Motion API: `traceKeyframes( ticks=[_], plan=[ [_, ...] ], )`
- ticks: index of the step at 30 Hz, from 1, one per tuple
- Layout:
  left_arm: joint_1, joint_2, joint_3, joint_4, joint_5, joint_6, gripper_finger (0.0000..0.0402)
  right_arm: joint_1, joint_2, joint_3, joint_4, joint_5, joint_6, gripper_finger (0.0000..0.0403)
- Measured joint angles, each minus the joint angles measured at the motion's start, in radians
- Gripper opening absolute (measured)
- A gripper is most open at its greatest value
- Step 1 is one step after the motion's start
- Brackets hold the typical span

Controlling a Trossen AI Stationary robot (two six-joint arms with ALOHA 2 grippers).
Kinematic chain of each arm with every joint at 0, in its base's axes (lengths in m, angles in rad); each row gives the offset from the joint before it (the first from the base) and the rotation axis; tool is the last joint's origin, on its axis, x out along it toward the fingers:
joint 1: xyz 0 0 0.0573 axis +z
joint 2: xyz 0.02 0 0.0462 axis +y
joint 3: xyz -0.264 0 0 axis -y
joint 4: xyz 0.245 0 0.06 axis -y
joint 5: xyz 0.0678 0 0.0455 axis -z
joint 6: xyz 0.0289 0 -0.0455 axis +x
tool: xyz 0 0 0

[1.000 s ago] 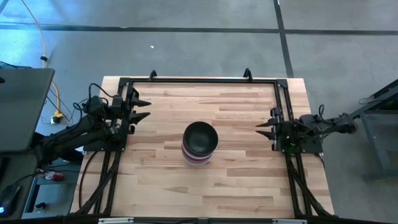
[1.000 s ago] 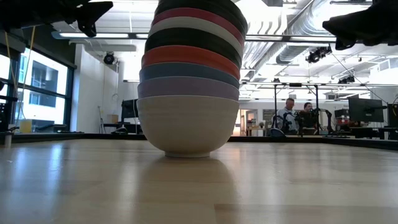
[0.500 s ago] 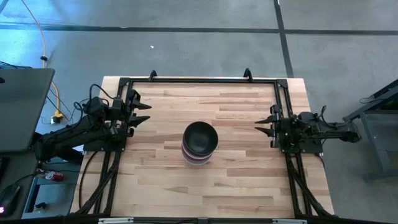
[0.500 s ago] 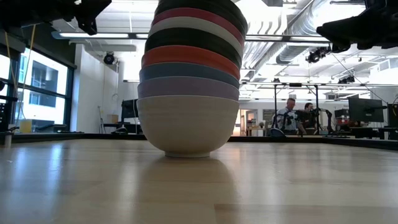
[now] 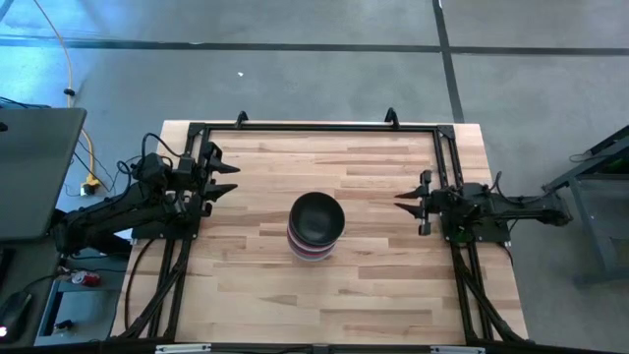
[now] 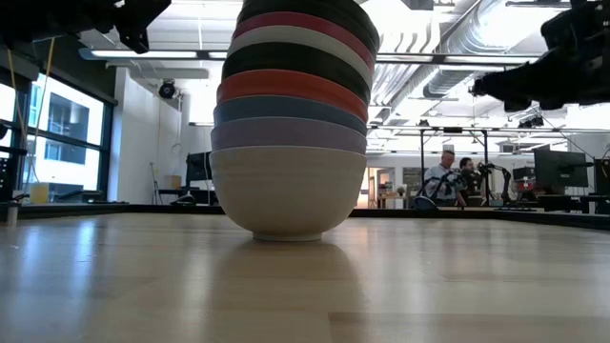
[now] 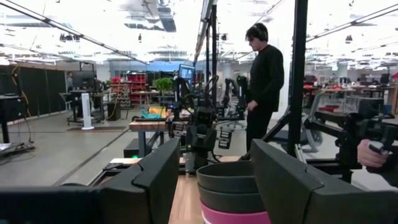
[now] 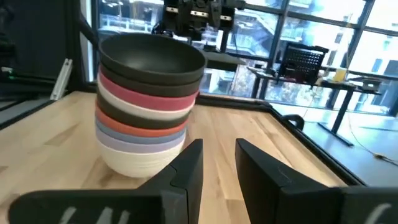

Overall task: Nest bowls inside each other
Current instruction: Return to Home Position

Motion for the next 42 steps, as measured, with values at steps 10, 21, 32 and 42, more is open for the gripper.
traceKeyframes(
  ticks=[10,21,32,42],
  plan=[
    [0.0,0.0,0.0,-0.018,0.0,0.006,0.0186,0.0,0.002,-0.001,0.091,-0.1,-0.046,0.0085],
    [0.0,-0.001,-0.02,-0.052,0.026,0.026,0.0186,0.0,0.002,-0.001,0.071,-0.158,0.008,0.0085],
    [-0.002,-0.001,-0.132,0.081,0.041,-0.009,0.0186,0.0,0.002,-0.002,0.065,-0.159,0.025,0.0085],
    [-0.163,0.0,-0.244,0.226,-0.207,-0.016,0.0186,0.0,0.002,-0.002,0.062,-0.154,0.009,0.0085]
  ],
)
